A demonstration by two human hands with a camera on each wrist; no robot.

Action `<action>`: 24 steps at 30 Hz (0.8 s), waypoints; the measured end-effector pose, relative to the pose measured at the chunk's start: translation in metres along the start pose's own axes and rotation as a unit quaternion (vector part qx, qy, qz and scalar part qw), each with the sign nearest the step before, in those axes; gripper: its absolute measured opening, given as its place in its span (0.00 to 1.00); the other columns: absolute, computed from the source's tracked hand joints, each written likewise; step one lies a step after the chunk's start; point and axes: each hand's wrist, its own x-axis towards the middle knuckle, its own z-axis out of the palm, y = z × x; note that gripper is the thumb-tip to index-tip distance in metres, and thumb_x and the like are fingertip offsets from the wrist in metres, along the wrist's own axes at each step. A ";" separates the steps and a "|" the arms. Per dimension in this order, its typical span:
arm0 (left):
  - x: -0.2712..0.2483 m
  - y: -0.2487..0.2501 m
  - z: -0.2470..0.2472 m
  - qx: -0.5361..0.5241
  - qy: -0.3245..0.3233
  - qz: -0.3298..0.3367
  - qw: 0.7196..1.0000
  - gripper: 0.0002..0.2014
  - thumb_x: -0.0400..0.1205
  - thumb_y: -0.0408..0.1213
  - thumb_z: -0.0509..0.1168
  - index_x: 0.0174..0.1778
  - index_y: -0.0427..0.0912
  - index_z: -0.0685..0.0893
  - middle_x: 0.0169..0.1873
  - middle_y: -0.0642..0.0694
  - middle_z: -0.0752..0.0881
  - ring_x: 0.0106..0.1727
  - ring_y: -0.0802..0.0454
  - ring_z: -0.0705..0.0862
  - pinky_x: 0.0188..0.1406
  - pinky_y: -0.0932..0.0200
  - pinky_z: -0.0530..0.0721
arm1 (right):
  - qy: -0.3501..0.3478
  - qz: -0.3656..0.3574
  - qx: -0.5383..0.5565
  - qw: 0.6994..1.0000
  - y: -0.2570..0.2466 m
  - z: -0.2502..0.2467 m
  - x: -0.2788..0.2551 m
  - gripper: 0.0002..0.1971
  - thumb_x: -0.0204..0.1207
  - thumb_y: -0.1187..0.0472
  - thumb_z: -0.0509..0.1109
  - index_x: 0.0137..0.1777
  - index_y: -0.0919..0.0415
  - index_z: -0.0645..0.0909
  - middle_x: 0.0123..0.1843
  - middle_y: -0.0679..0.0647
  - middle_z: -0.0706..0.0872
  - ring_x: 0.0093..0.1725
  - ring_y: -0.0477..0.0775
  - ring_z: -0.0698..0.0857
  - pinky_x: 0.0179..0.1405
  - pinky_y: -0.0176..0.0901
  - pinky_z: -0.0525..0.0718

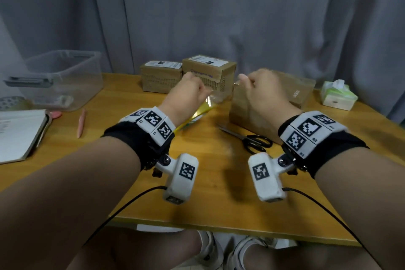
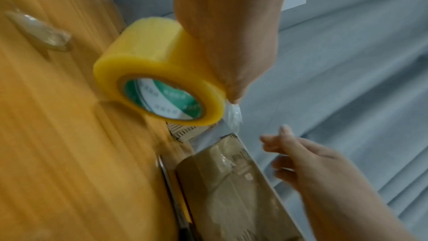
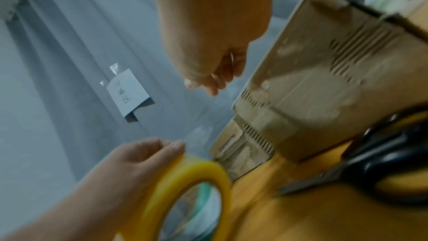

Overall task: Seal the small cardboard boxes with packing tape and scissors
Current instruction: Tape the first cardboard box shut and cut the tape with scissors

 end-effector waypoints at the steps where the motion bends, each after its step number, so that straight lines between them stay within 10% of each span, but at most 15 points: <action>1: 0.001 -0.005 0.003 0.031 -0.001 0.002 1.000 0.12 0.85 0.45 0.60 0.50 0.38 0.79 0.54 0.47 0.72 0.45 0.52 0.77 0.53 0.60 0.76 | 0.024 -0.022 -0.063 0.997 0.007 -0.004 0.004 0.19 0.86 0.49 0.57 0.53 0.61 0.85 0.45 0.53 0.82 0.49 0.57 0.81 0.50 0.50 0.77; 6: 0.007 -0.017 0.027 0.195 -0.096 0.020 0.976 0.17 0.87 0.43 0.55 0.62 0.33 0.75 0.62 0.39 0.70 0.43 0.43 0.81 0.41 0.52 0.79 | -0.084 -0.009 -0.240 0.967 0.029 0.004 0.026 0.29 0.85 0.41 0.47 0.76 0.58 0.70 0.73 0.61 0.76 0.73 0.63 0.74 0.72 0.57 0.68; 13: 0.012 -0.017 0.041 0.234 -0.188 0.011 0.954 0.26 0.85 0.46 0.60 0.75 0.39 0.61 0.65 0.36 0.67 0.45 0.40 0.80 0.38 0.52 0.77 | -0.069 -0.009 -0.348 0.935 0.041 0.031 0.019 0.35 0.82 0.39 0.55 0.79 0.66 0.63 0.76 0.64 0.71 0.74 0.64 0.72 0.70 0.56 0.70; 19: 0.036 0.020 0.043 0.179 -0.058 0.144 0.971 0.27 0.86 0.48 0.57 0.79 0.41 0.64 0.74 0.40 0.69 0.74 0.42 0.68 0.72 0.49 0.67 | -0.086 -0.044 -0.294 0.951 0.051 0.023 0.024 0.32 0.75 0.47 0.71 0.77 0.56 0.68 0.74 0.55 0.75 0.73 0.59 0.74 0.69 0.51 0.70; 24: 0.070 0.041 0.063 0.131 -0.150 0.214 0.956 0.27 0.87 0.41 0.56 0.81 0.40 0.60 0.81 0.43 0.62 0.81 0.47 0.63 0.78 0.56 0.59 | -0.145 -0.070 -0.211 0.964 0.067 -0.005 0.030 0.34 0.72 0.50 0.75 0.78 0.54 0.70 0.73 0.54 0.79 0.70 0.59 0.78 0.65 0.47 0.75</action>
